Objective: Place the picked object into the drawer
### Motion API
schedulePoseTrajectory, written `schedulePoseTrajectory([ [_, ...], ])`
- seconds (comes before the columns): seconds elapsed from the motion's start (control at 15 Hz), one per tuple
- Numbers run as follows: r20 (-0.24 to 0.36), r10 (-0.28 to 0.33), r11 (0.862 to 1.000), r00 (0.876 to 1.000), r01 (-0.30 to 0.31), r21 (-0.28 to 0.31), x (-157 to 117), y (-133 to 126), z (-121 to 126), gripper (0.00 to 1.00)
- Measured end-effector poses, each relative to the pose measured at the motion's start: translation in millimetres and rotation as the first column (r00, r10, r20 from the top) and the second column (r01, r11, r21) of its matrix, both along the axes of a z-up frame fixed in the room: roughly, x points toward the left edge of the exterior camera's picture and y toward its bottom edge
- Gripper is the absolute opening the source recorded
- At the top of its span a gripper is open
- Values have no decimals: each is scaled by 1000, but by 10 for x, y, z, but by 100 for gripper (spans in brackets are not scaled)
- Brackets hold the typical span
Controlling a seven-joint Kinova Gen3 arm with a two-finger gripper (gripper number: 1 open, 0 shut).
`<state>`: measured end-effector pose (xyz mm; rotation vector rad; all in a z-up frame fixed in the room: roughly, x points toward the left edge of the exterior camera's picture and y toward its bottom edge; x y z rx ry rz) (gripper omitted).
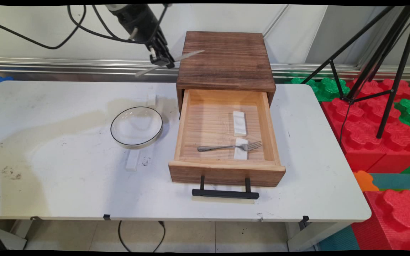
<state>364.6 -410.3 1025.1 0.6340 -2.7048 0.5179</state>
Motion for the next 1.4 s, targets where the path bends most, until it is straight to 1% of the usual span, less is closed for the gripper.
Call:
schedulePoseTrajectory([
  [0.27,-14,-54,999,998,54,7,-416,84,-20,0],
  [0.47,-19,-78,997,997,78,5,-668,80,-80,0],
  [0.67,-21,-97,995,995,97,2,-932,28,-195,0],
  [1.07,-26,-110,994,994,110,4,-1296,-110,-449,0],
  [1.4,-30,-90,996,995,91,22,-1571,-266,-753,0],
])
